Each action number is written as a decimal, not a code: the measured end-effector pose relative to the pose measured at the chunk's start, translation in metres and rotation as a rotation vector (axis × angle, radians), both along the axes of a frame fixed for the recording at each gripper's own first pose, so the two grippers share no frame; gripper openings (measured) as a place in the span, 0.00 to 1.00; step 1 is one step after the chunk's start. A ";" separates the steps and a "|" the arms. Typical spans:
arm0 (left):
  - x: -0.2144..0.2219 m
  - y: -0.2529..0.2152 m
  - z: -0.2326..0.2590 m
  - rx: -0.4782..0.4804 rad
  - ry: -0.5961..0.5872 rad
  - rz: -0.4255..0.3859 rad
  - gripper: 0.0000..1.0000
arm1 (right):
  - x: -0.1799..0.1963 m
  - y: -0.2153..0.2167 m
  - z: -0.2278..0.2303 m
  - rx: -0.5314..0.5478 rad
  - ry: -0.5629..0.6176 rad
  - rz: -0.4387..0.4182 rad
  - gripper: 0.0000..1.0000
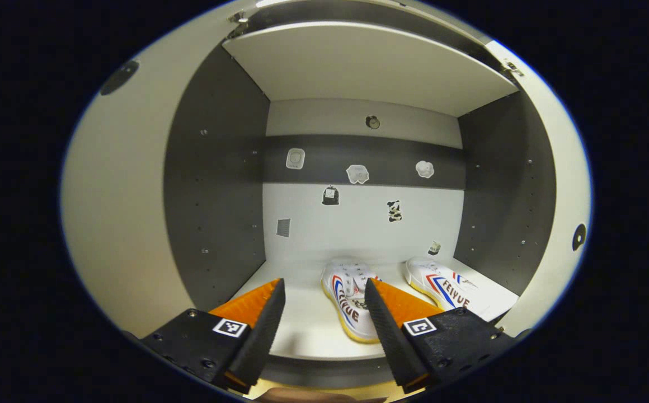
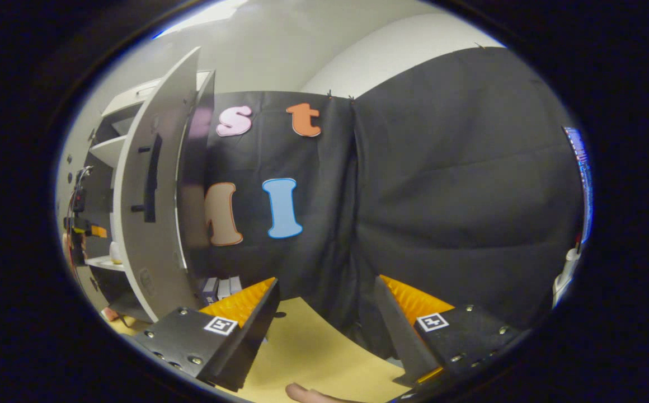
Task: Grab one shoe with the right hand and put it into the shoe cabinet, grab the other shoe with the left hand and put it into the shoe cabinet; then close the right door with the right hand and the left door with the left hand.
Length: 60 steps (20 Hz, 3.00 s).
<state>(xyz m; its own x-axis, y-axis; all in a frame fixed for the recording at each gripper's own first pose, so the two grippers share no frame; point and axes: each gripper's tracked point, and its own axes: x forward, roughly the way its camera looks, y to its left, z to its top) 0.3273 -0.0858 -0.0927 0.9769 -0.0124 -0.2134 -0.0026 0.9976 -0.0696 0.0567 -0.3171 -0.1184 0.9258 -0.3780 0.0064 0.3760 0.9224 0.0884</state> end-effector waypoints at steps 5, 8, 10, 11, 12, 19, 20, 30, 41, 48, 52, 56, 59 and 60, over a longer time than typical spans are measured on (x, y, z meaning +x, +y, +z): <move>-0.077 0.001 0.016 0.014 -0.055 -0.061 0.93 | 0.033 -0.009 0.023 -0.007 0.011 0.056 1.00; -0.126 0.002 0.035 -0.010 -0.121 -0.097 0.94 | 0.056 -0.010 0.029 0.007 0.043 0.092 1.00; -0.165 0.009 0.039 -0.057 -0.137 -0.119 0.96 | 0.073 -0.004 0.037 -0.005 0.055 0.135 1.00; -0.180 0.013 0.038 -0.075 -0.123 -0.131 0.96 | 0.082 0.000 0.043 -0.015 0.061 0.160 1.00; -0.197 0.020 0.035 -0.096 -0.115 -0.142 0.96 | 0.091 0.002 0.046 -0.017 0.061 0.178 1.00; -0.285 0.067 0.034 -0.126 -0.151 -0.186 0.96 | 0.129 0.068 0.070 0.074 0.083 0.291 1.00; -0.297 0.072 0.031 -0.130 -0.148 -0.200 0.96 | 0.130 0.081 0.079 0.100 0.069 0.303 1.00; -0.377 0.160 0.016 -0.098 -0.157 -0.142 0.96 | 0.132 0.150 0.106 -0.057 0.113 0.338 0.95; -0.388 0.168 0.026 -0.099 -0.193 -0.163 0.96 | 0.122 0.219 0.108 -0.113 0.109 0.381 0.94; -0.381 0.170 0.029 -0.106 -0.193 -0.141 0.96 | 0.139 0.284 0.099 -0.109 0.097 0.381 0.95; -0.372 0.187 0.029 -0.097 -0.183 -0.098 0.96 | 0.136 0.339 0.086 -0.065 0.088 0.483 0.92; -0.356 0.215 0.031 -0.088 -0.177 -0.055 0.96 | 0.119 0.360 0.082 -0.129 0.057 0.516 0.99; -0.340 0.237 0.037 -0.110 -0.171 -0.046 0.96 | 0.094 0.378 0.070 -0.106 0.046 0.566 0.98; -0.334 0.244 0.042 -0.114 -0.175 -0.041 0.93 | 0.084 0.378 0.075 -0.096 0.022 0.567 0.97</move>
